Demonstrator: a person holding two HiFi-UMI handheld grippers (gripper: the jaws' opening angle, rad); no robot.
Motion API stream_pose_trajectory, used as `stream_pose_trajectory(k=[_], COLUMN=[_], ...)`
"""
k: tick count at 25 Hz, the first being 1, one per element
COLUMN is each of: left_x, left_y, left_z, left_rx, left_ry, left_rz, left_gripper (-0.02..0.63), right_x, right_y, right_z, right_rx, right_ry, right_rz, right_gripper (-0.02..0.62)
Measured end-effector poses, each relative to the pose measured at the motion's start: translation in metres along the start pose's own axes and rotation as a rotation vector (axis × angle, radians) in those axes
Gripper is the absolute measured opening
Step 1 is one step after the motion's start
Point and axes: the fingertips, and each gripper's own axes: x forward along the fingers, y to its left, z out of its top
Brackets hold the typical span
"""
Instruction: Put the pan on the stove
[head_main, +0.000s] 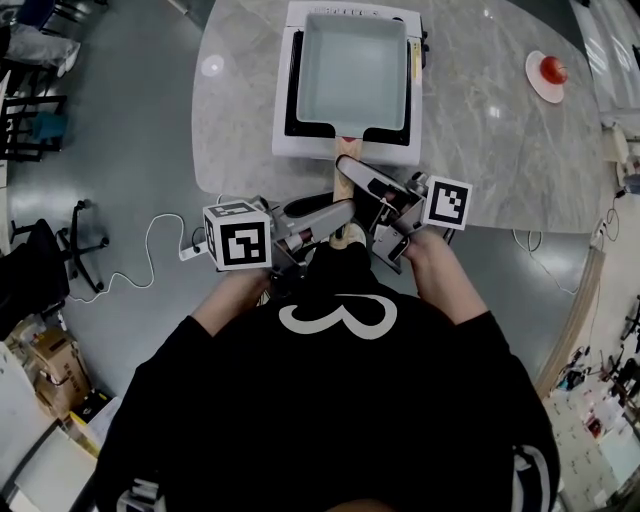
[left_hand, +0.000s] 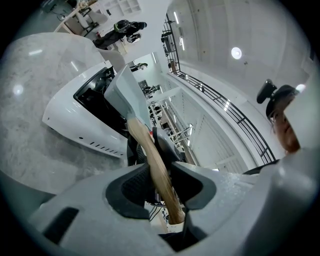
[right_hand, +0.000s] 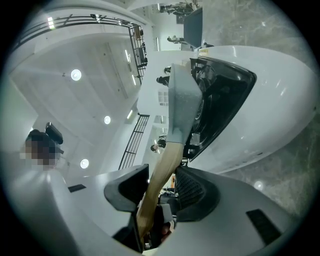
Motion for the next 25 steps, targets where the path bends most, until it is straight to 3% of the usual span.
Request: stream_pose_trajectory(k=[14,25], left_x=[0.0004,0.0051], left_y=[-0.0011,-0.0033], left_z=[0.0007,0.0048], left_rx=[-0.029,0.012], left_ry=[-0.019,-0.013], left_rz=[-0.014,-0.034], left_gripper=[0.144,0.157], right_x=[-0.0012,-0.0006], right_y=[-0.0006,0.0009], right_z=[0.0006,0.0026], right_rx=[0.023,-0.01], right_ry=[-0.017,-0.023], right_rz=[0.011,-0.002], right_gripper=[0.152,0.161])
